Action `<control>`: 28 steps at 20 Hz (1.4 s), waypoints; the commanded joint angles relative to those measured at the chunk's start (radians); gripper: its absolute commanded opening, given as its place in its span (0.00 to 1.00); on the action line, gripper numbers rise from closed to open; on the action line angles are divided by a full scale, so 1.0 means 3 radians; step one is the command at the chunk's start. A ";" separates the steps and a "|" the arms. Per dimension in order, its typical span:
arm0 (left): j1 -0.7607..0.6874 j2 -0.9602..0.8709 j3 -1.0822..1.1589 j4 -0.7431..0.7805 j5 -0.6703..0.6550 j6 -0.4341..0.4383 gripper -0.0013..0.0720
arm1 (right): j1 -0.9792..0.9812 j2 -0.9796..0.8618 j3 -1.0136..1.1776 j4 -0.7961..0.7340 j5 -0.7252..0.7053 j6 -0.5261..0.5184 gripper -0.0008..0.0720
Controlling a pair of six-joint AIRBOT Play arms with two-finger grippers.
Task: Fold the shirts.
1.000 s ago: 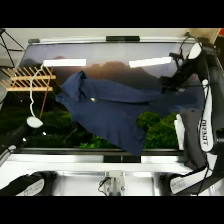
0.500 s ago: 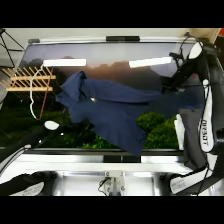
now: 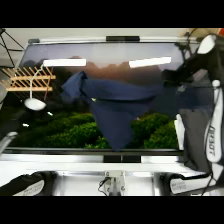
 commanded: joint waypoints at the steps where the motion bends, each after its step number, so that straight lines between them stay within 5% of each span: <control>1: 0.0399 0.0800 0.1137 0.1170 -0.0441 0.0127 0.06 | -0.0031 0.0548 0.0045 -0.0174 -0.0496 -0.0006 0.11; 3: 0.0519 0.1253 0.1946 0.1596 -0.0203 -0.0006 0.06 | -0.0070 0.1008 0.0191 -0.0558 -0.0749 0.0145 0.11; 8: 0.0605 0.1804 0.3039 0.1857 0.0060 -0.1125 0.06 | -0.0090 0.2182 0.0290 -0.0724 -0.1470 0.0202 0.11; 11: 0.0605 0.1943 0.3038 0.2010 -0.0052 -0.1146 0.06 | -0.0090 0.2633 0.0290 -0.0944 -0.1390 0.0240 0.11; 15: 0.0607 0.1863 0.3017 0.2412 -0.0793 -0.1218 0.06 | -0.0090 0.2817 0.0290 -0.1180 -0.0802 0.0252 0.11; 22: 0.0607 0.1326 0.2473 0.2974 -0.0856 -0.1354 0.07 | -0.0090 0.2083 0.0286 -0.1207 -0.0596 0.0342 0.11; 28: 0.0613 0.0167 0.2384 0.3068 -0.0151 -0.1422 0.07 | -0.0086 0.0500 0.0286 -0.0852 -0.1415 0.0716 0.11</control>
